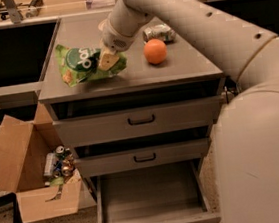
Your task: Place green rice chip bag into bottom drawer
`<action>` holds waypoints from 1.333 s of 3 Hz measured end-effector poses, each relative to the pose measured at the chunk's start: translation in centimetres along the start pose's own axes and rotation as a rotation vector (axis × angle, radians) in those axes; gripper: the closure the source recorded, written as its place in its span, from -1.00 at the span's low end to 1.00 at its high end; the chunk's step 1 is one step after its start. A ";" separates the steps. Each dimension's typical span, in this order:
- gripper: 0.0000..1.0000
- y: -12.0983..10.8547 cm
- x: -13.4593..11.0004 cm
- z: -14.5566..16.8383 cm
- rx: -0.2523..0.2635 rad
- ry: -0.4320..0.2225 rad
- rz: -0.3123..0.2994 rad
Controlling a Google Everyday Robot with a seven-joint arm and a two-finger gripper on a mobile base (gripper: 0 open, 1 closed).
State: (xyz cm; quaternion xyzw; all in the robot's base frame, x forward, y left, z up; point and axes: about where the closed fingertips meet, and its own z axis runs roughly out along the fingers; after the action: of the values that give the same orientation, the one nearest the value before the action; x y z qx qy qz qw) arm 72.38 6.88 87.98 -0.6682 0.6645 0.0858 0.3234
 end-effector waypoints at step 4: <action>1.00 6.5 -0.6 -5.4 -0.052 -0.098 0.003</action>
Offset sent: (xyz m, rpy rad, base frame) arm -0.1370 -0.0200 0.0391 0.0533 0.0973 0.2159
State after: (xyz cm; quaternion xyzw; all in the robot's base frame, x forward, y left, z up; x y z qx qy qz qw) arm 64.48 5.00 90.44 -0.6702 0.6467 0.1360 0.3379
